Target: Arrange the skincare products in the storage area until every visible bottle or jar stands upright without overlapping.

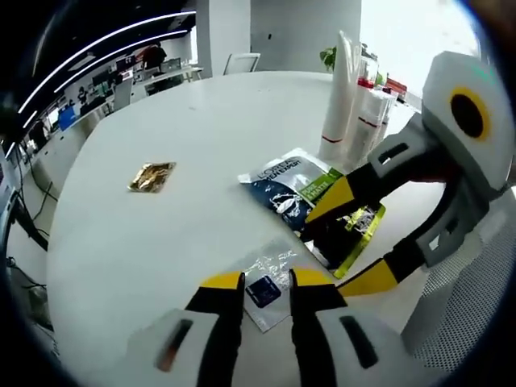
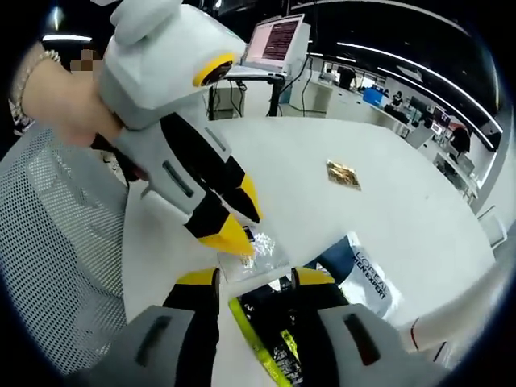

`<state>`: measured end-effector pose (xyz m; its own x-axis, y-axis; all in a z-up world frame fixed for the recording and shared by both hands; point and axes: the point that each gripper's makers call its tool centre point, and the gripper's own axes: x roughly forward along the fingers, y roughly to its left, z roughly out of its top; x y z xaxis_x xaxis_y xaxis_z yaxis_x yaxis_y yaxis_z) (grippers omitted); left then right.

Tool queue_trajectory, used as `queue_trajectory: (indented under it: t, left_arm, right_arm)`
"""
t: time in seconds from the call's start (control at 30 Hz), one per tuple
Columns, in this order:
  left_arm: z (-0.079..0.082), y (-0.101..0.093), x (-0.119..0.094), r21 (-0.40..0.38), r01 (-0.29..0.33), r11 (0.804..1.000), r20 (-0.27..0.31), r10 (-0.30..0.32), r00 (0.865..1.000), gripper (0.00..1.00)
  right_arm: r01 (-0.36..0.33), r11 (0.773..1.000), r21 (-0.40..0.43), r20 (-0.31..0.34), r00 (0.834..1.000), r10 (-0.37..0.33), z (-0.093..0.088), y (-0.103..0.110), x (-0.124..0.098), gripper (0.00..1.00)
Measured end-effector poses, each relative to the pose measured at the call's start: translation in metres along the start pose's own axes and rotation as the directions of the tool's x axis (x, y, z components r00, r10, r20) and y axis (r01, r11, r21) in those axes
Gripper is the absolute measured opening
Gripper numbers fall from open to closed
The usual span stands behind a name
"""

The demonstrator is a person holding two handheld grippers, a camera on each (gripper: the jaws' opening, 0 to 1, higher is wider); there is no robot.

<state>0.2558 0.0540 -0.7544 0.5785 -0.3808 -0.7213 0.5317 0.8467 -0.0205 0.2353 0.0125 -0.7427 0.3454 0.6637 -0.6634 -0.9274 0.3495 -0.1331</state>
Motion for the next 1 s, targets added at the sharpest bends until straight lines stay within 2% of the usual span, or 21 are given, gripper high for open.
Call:
queue_trajectory:
  t: [0.3,0.47,0.67,0.77,0.87,1.0]
  left_arm:
    - [0.006,0.000,-0.016,-0.011,0.000,1.000,0.025,0.001,1.000,0.30]
    - [0.008,-0.001,-0.026,-0.009,-0.001,1.000,0.035,0.001,0.999,0.36]
    - [0.008,-0.002,-0.037,-0.003,-0.004,1.000,0.046,0.004,0.999,0.43]
    - [0.009,-0.002,-0.042,-0.002,-0.006,1.000,0.054,0.006,0.999,0.48]
    - [0.012,0.000,-0.051,-0.011,-0.010,1.000,0.079,0.011,0.997,0.54]
    - [0.010,0.004,-0.058,-0.029,-0.016,0.999,0.091,0.019,0.996,0.61]
  right_arm:
    - [0.054,0.997,0.048,0.030,0.998,-0.056,-0.005,-0.004,-0.024,0.46]
    - [0.052,0.997,0.053,0.071,0.996,-0.056,-0.004,0.002,-0.039,0.54]
    - [0.066,0.994,0.083,0.100,0.992,-0.074,0.000,0.010,-0.065,0.64]
    - [0.082,0.992,0.100,0.114,0.989,-0.093,0.002,0.006,-0.080,0.66]
    - [0.099,0.986,0.133,0.166,0.979,-0.120,0.008,0.005,-0.095,0.74]
    - [0.132,0.972,0.196,0.187,0.968,-0.169,0.005,-0.003,-0.113,0.80]
